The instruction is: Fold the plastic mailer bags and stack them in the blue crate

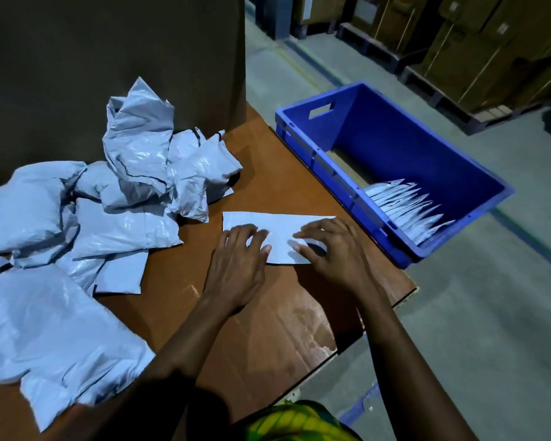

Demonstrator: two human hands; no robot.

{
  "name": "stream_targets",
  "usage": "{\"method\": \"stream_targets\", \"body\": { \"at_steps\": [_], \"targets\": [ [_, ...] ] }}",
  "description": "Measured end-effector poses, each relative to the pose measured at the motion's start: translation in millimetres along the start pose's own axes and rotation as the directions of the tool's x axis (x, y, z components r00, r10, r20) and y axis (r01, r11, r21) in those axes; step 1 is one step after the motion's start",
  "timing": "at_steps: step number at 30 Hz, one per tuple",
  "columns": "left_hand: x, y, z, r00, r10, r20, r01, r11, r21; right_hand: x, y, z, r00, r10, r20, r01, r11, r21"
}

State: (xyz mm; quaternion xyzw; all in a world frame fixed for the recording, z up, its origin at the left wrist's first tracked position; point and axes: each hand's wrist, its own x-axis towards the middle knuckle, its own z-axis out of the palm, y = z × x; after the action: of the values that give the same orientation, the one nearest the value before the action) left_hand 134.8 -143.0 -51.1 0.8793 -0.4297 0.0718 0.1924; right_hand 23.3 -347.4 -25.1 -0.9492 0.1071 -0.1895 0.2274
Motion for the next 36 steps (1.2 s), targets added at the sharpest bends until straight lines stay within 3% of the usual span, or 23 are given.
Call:
{"method": "stream_targets", "body": {
  "at_steps": [2, 6, 10, 21, 26, 36],
  "targets": [
    [18.0, -3.4, 6.9, 0.998, -0.007, 0.062, 0.008, 1.000, -0.016, 12.1, -1.8, 13.1, 1.000, 0.031, 0.002, -0.030, 0.998, -0.062],
    [26.2, -12.6, 30.1, 0.985, 0.009, 0.172, -0.021, 0.998, 0.067, 8.6, -0.3, 38.6, 0.984, 0.116, 0.138, -0.091, 0.981, -0.172],
    [19.1, -14.2, 34.3, 0.984, 0.019, 0.176, -0.037, 0.995, 0.096, -2.2, -1.9, 47.2, 0.979, 0.136, 0.149, -0.090, 0.956, -0.278],
    [34.6, -18.8, 39.2, 0.977, -0.025, 0.213, 0.009, 0.997, 0.077, 16.3, 7.9, 62.5, 0.978, 0.178, 0.109, -0.138, 0.944, -0.300],
    [17.4, -4.1, 39.8, 0.988, -0.078, 0.137, 0.061, 0.990, 0.125, -2.3, 5.2, 59.8, 0.987, 0.134, 0.093, -0.101, 0.950, -0.297],
    [24.5, -15.0, 44.0, 0.977, -0.080, 0.200, 0.064, 0.994, 0.086, 8.8, 6.6, 57.6, 0.949, 0.221, 0.223, -0.141, 0.935, -0.325]
  ]
}}
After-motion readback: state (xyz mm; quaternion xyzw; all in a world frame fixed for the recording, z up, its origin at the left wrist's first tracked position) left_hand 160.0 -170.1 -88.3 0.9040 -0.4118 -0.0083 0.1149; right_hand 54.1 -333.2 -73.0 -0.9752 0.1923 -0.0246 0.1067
